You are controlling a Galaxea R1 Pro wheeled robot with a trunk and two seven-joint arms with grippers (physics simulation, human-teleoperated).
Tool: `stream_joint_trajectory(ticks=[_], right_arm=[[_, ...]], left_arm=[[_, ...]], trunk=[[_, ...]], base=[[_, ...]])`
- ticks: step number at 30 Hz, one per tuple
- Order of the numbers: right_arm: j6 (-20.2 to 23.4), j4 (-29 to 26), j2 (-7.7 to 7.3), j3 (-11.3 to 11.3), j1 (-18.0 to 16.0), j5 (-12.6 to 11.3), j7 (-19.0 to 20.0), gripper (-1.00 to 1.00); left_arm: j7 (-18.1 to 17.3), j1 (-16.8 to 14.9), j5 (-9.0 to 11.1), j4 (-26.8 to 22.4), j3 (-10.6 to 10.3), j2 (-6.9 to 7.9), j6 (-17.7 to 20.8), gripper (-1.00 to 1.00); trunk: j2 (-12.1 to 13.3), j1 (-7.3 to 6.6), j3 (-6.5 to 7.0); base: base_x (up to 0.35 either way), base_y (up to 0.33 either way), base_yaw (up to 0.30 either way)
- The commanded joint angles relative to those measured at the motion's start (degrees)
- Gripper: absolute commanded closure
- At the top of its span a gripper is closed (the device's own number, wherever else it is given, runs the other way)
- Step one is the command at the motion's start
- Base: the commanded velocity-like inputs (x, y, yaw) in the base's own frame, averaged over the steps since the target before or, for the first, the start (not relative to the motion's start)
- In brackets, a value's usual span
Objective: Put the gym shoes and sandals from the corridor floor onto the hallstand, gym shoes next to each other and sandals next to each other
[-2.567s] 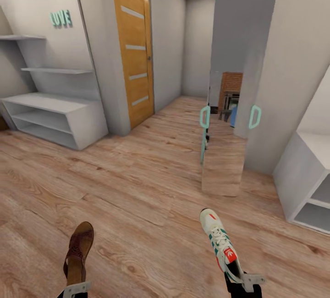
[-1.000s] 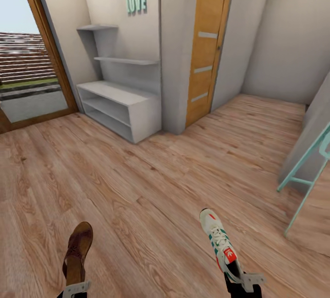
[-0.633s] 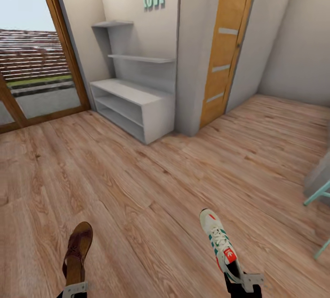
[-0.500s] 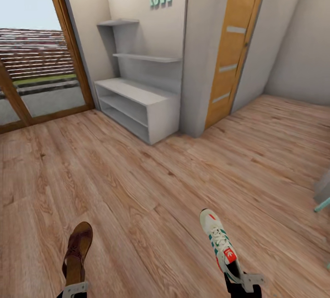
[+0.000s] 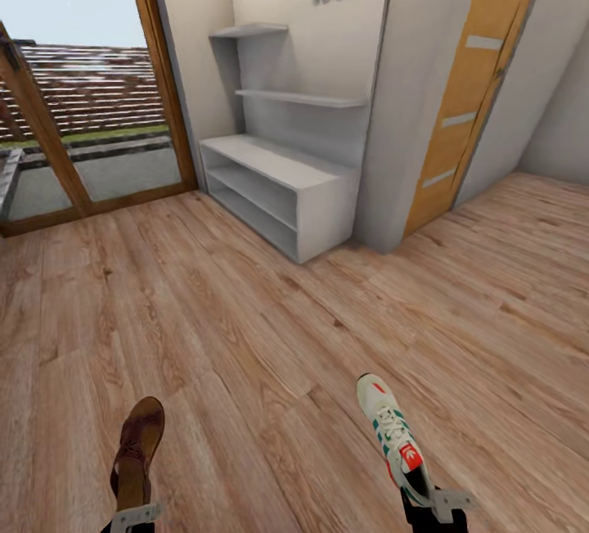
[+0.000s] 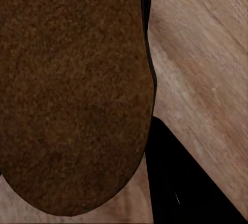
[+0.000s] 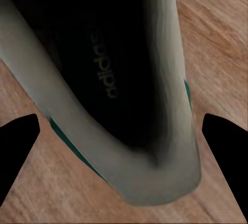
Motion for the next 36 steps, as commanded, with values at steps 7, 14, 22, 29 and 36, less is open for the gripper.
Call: stream_joint_trajectory(ticks=[7,14,22,29,36], right_arm=[[-0.2,0.0,0.03,-0.5,0.0,0.3,0.4,1.00],[-0.2,0.0,0.01,-0.5,0.0,0.3,0.4,1.00],[-0.2,-0.1,0.01,-0.5,0.0,0.3,0.4,1.00],[-0.2,-0.1,0.01,-0.5,0.0,0.3,0.4,1.00],[-0.2,-0.1,0.01,-0.5,0.0,0.3,0.4,1.00]], left_arm=[[-0.5,-0.1,-0.2,0.1,0.5,-0.03,-0.2,1.00],[-0.5,-0.1,-0.2,0.1,0.5,-0.03,-0.2,1.00],[-0.5,-0.1,-0.2,0.1,0.6,-0.03,-0.2,1.00],[-0.5,-0.1,-0.2,0.1,0.6,-0.03,-0.2,1.00],[-0.5,-0.1,-0.2,0.1,0.6,-0.03,-0.2,1.00]], trunk=[[0.0,0.02,-0.54],[0.0,0.02,-0.91],[0.0,0.02,-0.95],[0.0,0.02,-0.61],[0.0,0.02,-0.18]], base=[[0.284,0.193,0.180],[0.284,0.193,0.137],[0.284,0.193,0.017],[0.284,0.193,0.048],[0.289,0.176,0.182]])
